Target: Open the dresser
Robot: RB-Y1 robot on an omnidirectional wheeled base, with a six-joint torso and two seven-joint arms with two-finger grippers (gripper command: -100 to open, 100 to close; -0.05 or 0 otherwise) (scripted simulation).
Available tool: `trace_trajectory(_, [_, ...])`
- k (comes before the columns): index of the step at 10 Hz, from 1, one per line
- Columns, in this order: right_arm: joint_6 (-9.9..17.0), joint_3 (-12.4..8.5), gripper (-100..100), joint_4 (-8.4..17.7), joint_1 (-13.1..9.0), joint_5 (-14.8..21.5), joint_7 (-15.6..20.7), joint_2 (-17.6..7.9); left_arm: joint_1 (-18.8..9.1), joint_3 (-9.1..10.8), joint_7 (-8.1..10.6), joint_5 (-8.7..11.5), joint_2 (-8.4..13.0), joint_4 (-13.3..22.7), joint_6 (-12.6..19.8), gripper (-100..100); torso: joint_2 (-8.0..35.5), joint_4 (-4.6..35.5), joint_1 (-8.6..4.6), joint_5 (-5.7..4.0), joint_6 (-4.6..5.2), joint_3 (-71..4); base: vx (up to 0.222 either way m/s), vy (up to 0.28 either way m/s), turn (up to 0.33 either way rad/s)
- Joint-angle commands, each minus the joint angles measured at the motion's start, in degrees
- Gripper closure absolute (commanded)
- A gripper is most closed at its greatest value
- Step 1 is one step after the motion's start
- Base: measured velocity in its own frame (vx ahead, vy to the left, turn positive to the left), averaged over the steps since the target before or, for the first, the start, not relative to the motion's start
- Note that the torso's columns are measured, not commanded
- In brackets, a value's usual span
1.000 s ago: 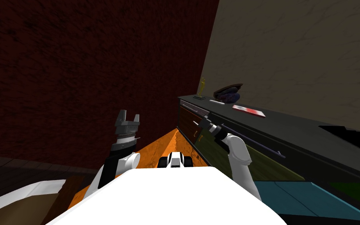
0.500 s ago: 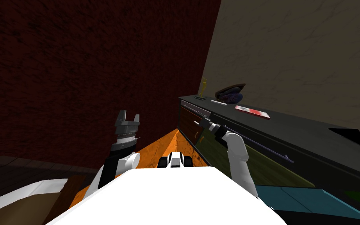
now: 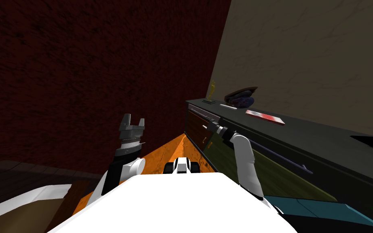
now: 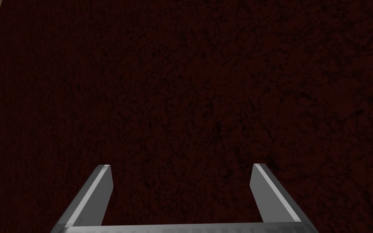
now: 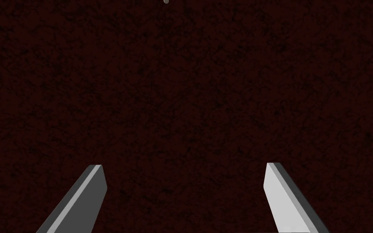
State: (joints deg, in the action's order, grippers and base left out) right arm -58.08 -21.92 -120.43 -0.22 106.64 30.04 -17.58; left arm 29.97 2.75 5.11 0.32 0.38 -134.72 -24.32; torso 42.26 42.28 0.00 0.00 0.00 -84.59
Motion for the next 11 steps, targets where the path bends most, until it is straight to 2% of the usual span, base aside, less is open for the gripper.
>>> trace_trajectory(1, [-2.5, -0.9, -100, 0.9, -2.1, 4.7, 1.1, -0.2, 0.0, 0.0, 0.0, 0.0, 0.0, 0.0, 0.0, 0, 0.0, 0.0, -0.01, 0.0, 0.02, 0.0, 0.024, 0.01, 0.037])
trace_trajectory(2, [-2.5, -0.9, -100, 0.9, -2.1, 6.3, 1.1, -0.2, 0.0, 0.0, 0.0, 0.0, 0.0, 0.0, 0.0, 0, 0.0, 0.0, 0.01, 0.0, 0.0, 0.0, 0.022, 0.009, 0.023])
trace_trajectory(3, [-3.9, -1.4, -100, 1.5, -3.4, 7.9, 1.8, -0.3, 0.0, 0.0, 0.0, 0.0, 0.0, 0.0, 0.0, 0, 0.0, 0.0, -0.01, 0.0, 0.01, 0.0, 0.024, 0.009, 0.043])
trace_trajectory(4, [-3.9, -1.4, -100, 1.5, -3.4, 9.6, 1.8, -0.3, 0.0, 0.0, 0.0, 0.0, 0.0, 0.0, 0.0, 0, 0.0, 0.0, 0.0, 0.0, -0.01, 0.0, 0.021, 0.006, 0.026])
trace_trajectory(5, [-5.3, -1.9, -100, 2.2, -4.7, 11.5, 2.4, -0.4, 0.0, 0.0, 0.0, 0.0, 0.0, 0.0, 0.0, 0, 0.0, 0.0, -0.01, 0.0, 0.01, 0.0, 0.023, 0.01, 0.037])
trace_trajectory(6, [-5.3, -1.9, -100, 2.2, -4.7, 12.7, 2.4, -0.4, 0.0, 0.0, 0.0, 0.0, 0.0, 0.0, 0.0, 0, 0.0, 0.0, 0.0, 0.0, 0.0, 0.0, 0.02, 0.006, 0.021])
trace_trajectory(7, [-6.6, -2.3, -100, 2.8, -6.0, 14.5, 3.0, -0.6, 0.0, 0.0, 0.0, 0.0, 0.0, 0.0, 0.0, 0, 0.0, 0.0, -0.02, 0.0, 0.01, 0.0, 0.023, 0.004, 0.042])
trace_trajectory(8, [-6.6, -2.3, -100, 2.8, -6.0, 15.6, 3.0, -0.6, 0.0, 0.0, 0.0, 0.0, 0.0, 0.0, 0.0, 0, 0.0, 0.0, -0.01, 0.0, 0.0, 0.0, 0.021, 0.003, 0.022])
trace_trajectory(11, [-8.9, -3.1, -100, 3.8, -8.2, 20.4, 4.1, -1.1, 0.0, 0.0, 0.0, 0.0, 0.0, 0.0, 0.0, 0, 0.0, 0.0, 0.0, 0.0, 0.01, 0.0, 0.02, 0.006, 0.03])
